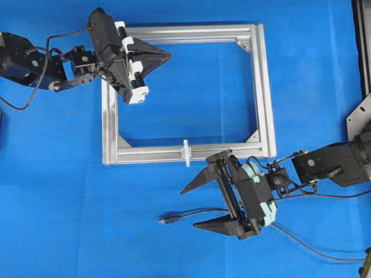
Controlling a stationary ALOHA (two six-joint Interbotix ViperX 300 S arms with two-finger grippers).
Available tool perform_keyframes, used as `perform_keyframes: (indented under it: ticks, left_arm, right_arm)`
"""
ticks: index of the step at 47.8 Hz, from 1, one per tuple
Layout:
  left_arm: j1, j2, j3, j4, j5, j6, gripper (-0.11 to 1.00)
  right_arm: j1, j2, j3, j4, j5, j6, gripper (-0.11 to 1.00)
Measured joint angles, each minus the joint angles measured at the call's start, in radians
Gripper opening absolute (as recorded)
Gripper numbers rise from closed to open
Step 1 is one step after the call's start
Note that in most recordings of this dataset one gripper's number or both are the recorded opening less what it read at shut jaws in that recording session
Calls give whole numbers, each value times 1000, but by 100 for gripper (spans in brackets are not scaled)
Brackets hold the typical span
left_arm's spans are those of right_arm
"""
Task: Insert the wire through the string loop located in the center.
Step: 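Open the right gripper and lower it over the black USB cable plug end, then close the right gripper on the cable just behind the USB plug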
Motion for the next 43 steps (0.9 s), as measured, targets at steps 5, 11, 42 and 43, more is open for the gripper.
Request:
perform_keyframes:
  ticks: [5, 11, 42, 43]
  left_arm:
    - [0, 0, 0, 0, 0, 0, 0]
    - [2, 0, 0, 0, 0, 0, 0]
    - [2, 0, 2, 0, 2, 2, 0]
    - [0, 0, 0, 0, 2, 2, 0]
  right_arm:
    - [3, 0, -2, 9, 12, 0, 92]
    - [14, 28, -3, 43, 15, 0, 92]
    - [44, 202, -29, 189, 18, 0, 89]
    - [44, 207, -29, 190, 18, 0, 89]
